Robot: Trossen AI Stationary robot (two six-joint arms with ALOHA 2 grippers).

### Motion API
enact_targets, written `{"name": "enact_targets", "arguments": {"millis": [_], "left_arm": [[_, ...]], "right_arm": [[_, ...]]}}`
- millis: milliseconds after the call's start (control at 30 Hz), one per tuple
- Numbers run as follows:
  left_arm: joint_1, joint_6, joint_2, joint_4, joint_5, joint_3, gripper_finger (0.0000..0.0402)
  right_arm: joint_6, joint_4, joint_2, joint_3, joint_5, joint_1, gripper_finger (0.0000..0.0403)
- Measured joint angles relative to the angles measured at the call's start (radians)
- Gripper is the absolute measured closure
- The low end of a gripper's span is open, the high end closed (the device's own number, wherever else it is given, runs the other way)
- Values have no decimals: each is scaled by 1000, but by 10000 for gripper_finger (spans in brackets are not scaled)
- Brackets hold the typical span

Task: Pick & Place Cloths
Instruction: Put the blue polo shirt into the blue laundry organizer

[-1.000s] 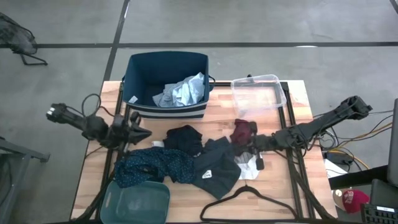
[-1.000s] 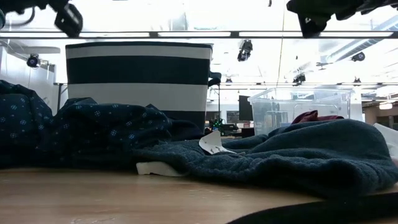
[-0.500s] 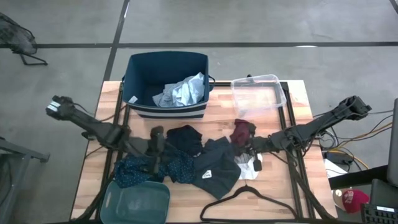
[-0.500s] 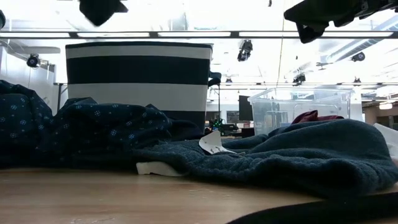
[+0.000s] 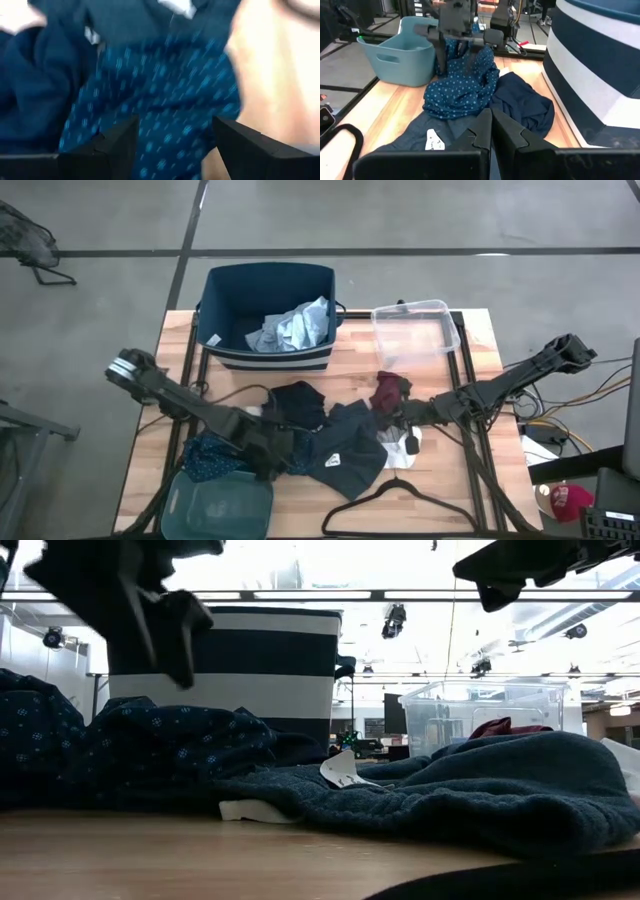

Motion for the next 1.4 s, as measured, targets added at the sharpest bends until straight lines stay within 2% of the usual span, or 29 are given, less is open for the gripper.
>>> {"name": "enact_targets", "arguments": {"millis": [133, 500, 733, 1133, 1300, 1400], "left_arm": [[5, -30, 86, -109, -8, 34, 147], [23, -27, 223, -122, -6, 54, 147], [23, -12, 212, -132, -4, 59, 147], [26, 27, 121, -246, -20, 165, 147], [32, -15, 97, -426, -149, 228, 147], [43, -62, 83, -460, -145, 241, 147]], "right_arm": [[0, 0, 7, 0, 0, 0, 394], [-4, 25, 22, 0, 0, 1, 394], [-3, 33, 36, 0, 0, -2, 394], [-5, 48, 55, 0, 4, -4, 394], [-5, 47, 61, 0, 14, -4, 394], [-5, 47, 61, 0, 26, -4, 394]]}}
